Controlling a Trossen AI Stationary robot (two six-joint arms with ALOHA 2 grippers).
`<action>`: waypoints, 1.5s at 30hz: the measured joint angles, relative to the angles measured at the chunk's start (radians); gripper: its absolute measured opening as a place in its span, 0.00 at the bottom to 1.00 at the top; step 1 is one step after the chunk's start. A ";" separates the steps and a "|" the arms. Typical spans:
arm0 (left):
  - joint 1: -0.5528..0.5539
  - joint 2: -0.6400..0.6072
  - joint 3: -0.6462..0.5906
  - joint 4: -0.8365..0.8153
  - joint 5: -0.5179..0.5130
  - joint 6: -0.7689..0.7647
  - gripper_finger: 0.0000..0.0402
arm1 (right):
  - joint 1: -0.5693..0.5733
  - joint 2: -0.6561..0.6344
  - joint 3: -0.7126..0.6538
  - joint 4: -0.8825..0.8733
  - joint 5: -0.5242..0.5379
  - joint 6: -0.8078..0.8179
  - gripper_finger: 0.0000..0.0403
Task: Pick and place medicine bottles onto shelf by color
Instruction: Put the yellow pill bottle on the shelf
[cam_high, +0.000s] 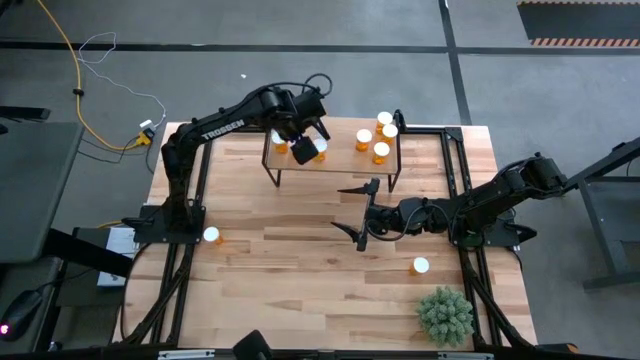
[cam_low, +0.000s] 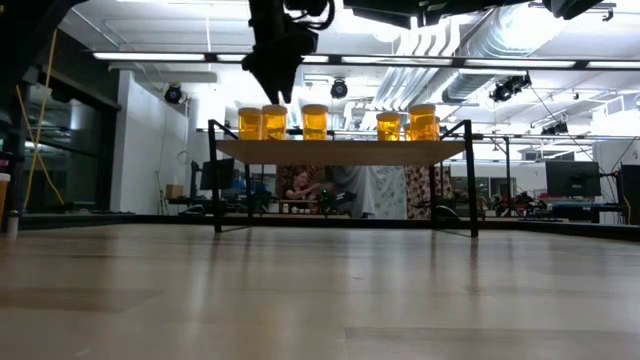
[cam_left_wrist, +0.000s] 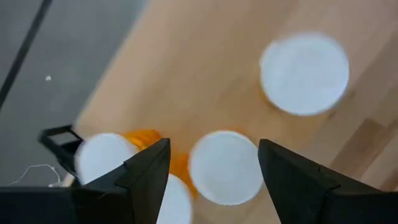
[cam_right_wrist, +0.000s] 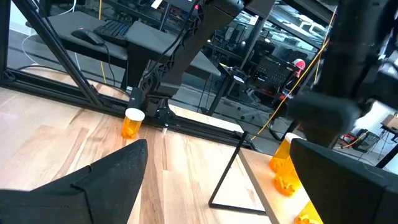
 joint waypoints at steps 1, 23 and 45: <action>0.001 0.000 0.016 0.000 -0.001 0.000 0.58 | 0.000 0.000 0.000 0.000 0.000 0.000 0.96; -0.278 -0.574 -0.537 0.698 -0.049 -0.024 0.58 | 0.001 0.000 0.000 -0.014 0.000 0.060 0.96; -0.656 -1.190 -1.651 1.760 -0.154 0.101 0.58 | 0.000 0.000 0.000 0.007 -0.042 0.079 0.96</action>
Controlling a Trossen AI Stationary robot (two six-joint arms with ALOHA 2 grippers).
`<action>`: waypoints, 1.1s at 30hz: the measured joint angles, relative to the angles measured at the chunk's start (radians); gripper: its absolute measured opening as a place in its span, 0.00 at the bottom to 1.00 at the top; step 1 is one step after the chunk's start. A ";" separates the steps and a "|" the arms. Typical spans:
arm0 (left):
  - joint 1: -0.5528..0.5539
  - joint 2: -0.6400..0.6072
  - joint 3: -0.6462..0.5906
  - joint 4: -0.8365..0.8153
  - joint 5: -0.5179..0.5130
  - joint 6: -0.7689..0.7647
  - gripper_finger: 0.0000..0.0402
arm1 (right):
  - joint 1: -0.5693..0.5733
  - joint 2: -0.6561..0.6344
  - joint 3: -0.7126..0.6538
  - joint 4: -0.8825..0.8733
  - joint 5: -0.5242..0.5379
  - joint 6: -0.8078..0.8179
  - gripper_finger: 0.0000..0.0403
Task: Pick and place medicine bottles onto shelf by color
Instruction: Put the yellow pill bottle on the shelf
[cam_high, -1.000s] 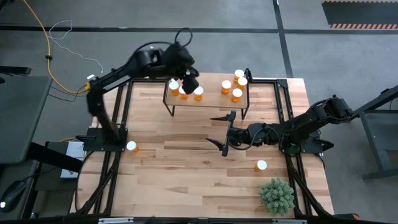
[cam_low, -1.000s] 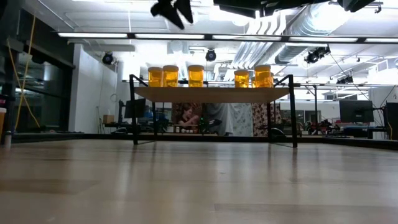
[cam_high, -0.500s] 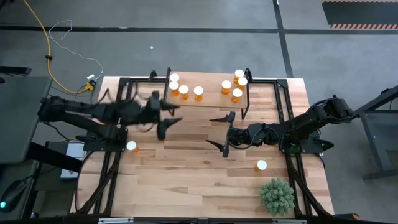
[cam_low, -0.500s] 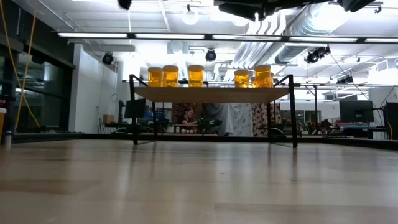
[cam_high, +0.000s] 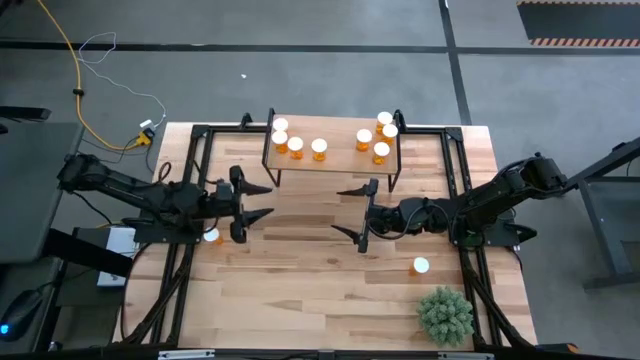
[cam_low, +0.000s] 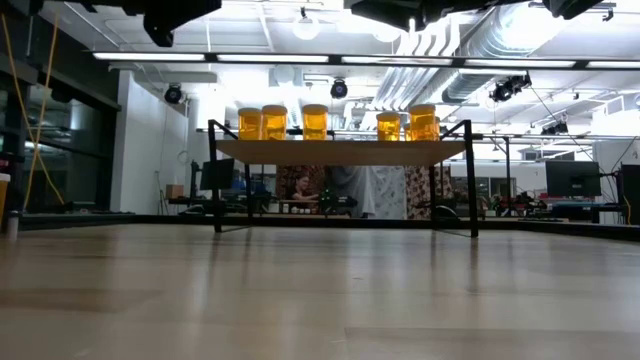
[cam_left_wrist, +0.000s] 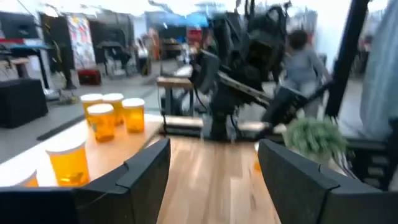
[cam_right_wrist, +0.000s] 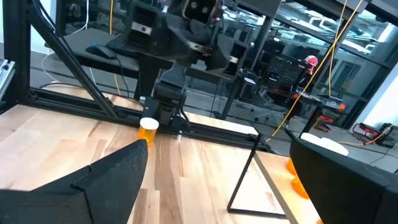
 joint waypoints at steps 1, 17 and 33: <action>-0.004 -0.008 0.020 -0.052 -0.001 -0.007 0.58 | 0.000 0.000 0.000 0.000 0.007 0.000 0.96; -0.030 0.180 0.442 -1.262 0.091 -0.594 0.82 | 0.000 0.000 0.000 -0.022 0.013 0.000 0.96; -0.115 0.444 0.437 -1.712 0.381 -0.895 0.83 | 0.000 0.000 0.000 -0.030 0.013 0.008 0.96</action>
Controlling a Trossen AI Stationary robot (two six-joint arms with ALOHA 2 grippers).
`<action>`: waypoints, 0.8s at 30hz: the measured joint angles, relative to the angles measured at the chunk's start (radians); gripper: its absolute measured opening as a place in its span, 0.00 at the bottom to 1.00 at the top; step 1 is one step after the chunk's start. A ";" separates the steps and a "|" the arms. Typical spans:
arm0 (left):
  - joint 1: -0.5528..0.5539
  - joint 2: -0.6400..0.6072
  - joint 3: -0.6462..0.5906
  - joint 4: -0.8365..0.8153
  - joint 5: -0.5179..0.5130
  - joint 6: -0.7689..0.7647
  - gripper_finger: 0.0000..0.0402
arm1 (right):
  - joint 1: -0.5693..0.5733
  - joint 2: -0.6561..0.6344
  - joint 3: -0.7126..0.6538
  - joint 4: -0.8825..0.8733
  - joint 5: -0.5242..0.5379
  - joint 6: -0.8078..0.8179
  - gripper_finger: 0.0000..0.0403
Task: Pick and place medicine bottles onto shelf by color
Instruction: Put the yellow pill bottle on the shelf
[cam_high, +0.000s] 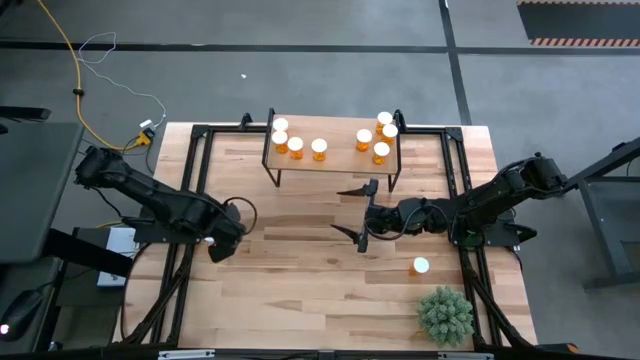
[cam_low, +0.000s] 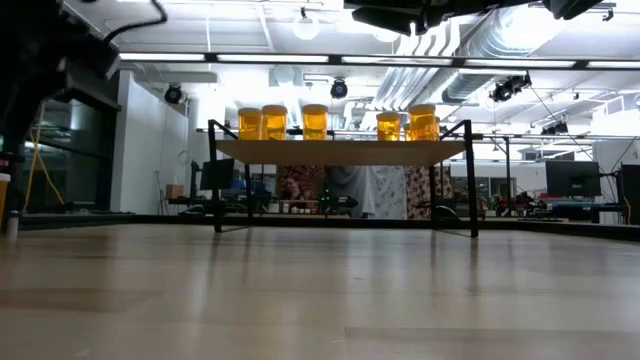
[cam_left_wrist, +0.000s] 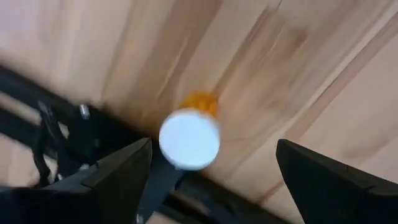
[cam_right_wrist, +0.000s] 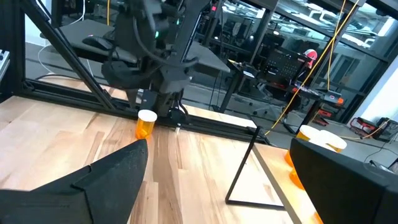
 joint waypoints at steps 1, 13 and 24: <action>0.000 0.000 -0.017 -0.004 0.026 -0.003 0.83 | 0.000 0.000 0.000 0.000 0.000 0.000 0.96; 0.003 0.002 -0.048 -0.029 0.042 0.017 0.82 | 0.000 0.000 0.000 0.002 0.000 0.000 0.96; 0.003 0.145 -0.047 -0.028 0.012 0.107 0.82 | 0.000 0.000 0.000 0.001 0.000 -0.005 0.96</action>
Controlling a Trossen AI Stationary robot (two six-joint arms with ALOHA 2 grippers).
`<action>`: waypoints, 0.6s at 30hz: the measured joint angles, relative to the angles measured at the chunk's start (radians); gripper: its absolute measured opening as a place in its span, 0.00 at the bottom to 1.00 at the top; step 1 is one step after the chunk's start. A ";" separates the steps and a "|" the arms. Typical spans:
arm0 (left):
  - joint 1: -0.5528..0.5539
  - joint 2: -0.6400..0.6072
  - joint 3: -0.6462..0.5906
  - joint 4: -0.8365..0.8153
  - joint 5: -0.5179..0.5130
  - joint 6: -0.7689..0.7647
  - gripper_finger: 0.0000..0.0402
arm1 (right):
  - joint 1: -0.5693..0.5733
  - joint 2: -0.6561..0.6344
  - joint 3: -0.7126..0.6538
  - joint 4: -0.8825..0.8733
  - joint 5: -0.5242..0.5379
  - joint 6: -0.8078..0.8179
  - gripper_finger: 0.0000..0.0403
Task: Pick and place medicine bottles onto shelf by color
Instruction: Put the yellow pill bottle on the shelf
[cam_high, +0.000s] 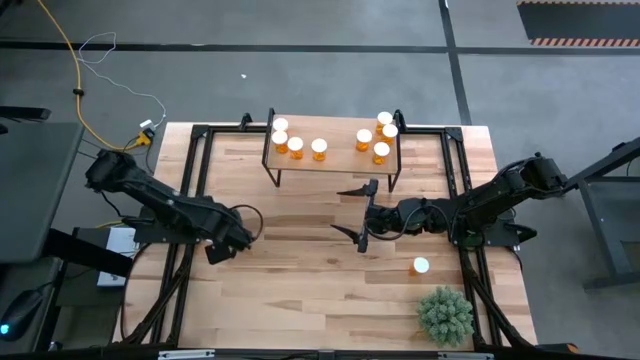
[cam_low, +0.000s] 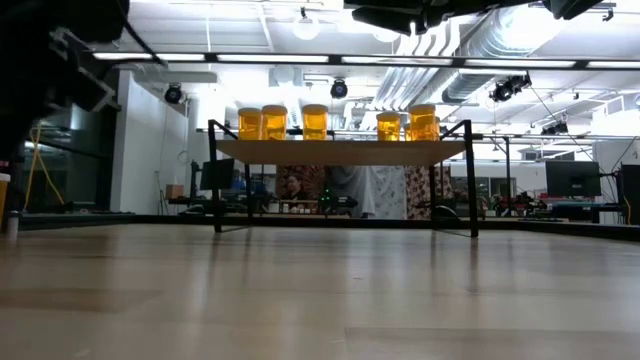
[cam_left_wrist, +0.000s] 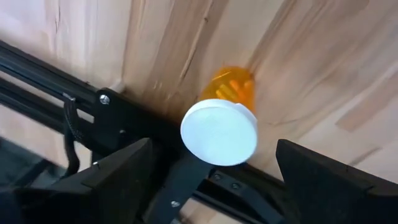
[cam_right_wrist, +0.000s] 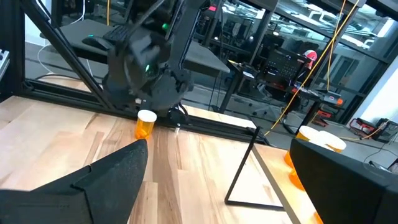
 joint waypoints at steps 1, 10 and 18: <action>0.000 0.023 0.000 0.000 0.000 0.012 0.82 | 0.000 0.000 0.000 0.000 0.000 -0.001 0.96; 0.000 0.161 0.000 0.001 -0.005 0.068 0.82 | 0.000 0.000 0.000 -0.001 0.000 0.003 0.96; 0.000 0.220 0.000 0.006 -0.041 0.088 0.82 | 0.000 0.000 0.000 -0.001 0.000 0.001 0.96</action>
